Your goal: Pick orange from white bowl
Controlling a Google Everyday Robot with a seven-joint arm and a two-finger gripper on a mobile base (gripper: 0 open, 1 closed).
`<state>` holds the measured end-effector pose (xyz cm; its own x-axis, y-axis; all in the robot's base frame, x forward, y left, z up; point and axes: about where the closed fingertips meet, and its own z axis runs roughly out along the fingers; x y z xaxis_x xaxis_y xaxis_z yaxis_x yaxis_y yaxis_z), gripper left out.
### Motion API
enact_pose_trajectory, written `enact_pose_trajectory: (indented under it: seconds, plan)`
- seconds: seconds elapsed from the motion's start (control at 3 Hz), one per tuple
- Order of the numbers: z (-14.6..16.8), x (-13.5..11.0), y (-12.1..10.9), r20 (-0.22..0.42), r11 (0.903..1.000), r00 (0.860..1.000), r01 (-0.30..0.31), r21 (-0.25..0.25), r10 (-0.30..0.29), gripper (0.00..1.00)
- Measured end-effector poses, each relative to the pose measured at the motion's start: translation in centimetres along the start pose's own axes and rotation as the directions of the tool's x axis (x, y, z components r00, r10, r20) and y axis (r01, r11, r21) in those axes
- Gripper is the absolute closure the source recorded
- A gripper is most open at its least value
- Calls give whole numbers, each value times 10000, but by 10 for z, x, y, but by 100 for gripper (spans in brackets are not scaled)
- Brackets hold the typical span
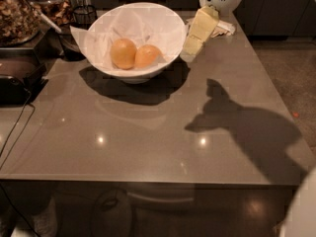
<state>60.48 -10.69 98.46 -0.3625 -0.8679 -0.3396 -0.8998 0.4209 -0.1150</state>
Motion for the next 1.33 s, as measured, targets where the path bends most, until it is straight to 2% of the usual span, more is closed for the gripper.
enact_pose_trajectory:
  seconds: [0.33,0.67,1.33]
  plan:
    - [27,-35,-7,37,9982,9991,424,-414,-423,0]
    - [29,-43,-12,258,9988,9988,426,-237,-419,0]
    - [51,-94,-19,808,9950,9940,788,-615,-737,0]
